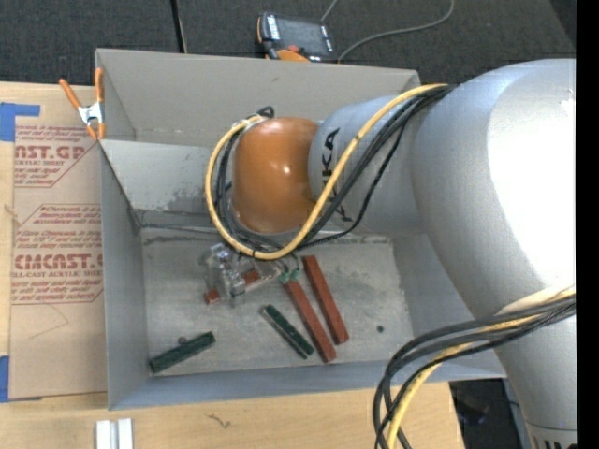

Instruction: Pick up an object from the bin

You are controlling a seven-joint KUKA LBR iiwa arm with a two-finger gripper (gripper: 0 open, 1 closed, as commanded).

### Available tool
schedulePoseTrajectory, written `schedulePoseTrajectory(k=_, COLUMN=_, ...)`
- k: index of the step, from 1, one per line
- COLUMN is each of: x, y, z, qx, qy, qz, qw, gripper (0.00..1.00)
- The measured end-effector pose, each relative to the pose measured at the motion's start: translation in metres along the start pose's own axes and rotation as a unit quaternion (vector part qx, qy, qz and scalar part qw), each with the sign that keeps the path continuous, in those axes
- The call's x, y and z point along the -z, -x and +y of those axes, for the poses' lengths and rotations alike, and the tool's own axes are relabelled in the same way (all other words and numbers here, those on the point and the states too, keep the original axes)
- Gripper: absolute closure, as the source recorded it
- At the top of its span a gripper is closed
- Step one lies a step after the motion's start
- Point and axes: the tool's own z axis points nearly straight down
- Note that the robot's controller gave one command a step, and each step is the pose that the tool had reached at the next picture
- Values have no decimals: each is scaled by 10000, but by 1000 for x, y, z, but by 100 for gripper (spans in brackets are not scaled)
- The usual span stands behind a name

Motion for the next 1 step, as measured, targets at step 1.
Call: schedulePoseTrajectory(k=1, x=75, y=-19, z=-48, qx=-55, qy=-28, qz=-12, qw=10000, gripper=100)
